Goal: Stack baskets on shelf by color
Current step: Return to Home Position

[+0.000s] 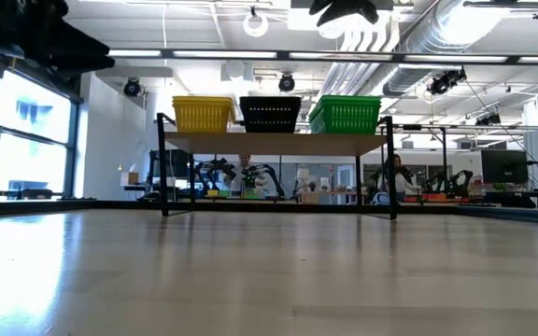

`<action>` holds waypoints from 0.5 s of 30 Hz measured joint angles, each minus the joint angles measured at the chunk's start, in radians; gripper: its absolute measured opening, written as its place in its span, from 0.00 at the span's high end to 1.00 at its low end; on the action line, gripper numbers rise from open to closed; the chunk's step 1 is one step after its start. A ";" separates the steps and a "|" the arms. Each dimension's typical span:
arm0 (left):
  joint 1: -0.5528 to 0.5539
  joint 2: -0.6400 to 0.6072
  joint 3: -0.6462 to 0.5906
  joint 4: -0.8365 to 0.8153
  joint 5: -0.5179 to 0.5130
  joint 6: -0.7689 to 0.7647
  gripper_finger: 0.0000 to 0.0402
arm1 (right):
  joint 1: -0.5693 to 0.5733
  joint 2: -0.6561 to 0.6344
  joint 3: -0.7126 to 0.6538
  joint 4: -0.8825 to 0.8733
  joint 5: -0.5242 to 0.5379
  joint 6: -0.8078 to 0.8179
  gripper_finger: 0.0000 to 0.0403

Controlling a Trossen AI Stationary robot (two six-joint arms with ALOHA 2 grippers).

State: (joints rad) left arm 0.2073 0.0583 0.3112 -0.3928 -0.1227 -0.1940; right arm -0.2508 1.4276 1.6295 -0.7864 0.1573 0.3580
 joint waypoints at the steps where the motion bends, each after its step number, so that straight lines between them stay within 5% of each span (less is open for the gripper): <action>1: 0.000 -0.020 -0.013 0.002 0.001 -0.008 0.71 | 0.000 -0.016 0.000 0.000 0.009 0.001 0.74; 15: 0.000 -0.051 -0.238 0.260 0.079 -0.114 0.71 | 0.060 -0.293 -0.043 -0.063 0.225 -0.132 0.74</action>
State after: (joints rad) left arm 0.2077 0.0073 0.0730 -0.1333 -0.0433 -0.3077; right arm -0.1912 1.1345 1.5868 -0.8492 0.3827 0.2265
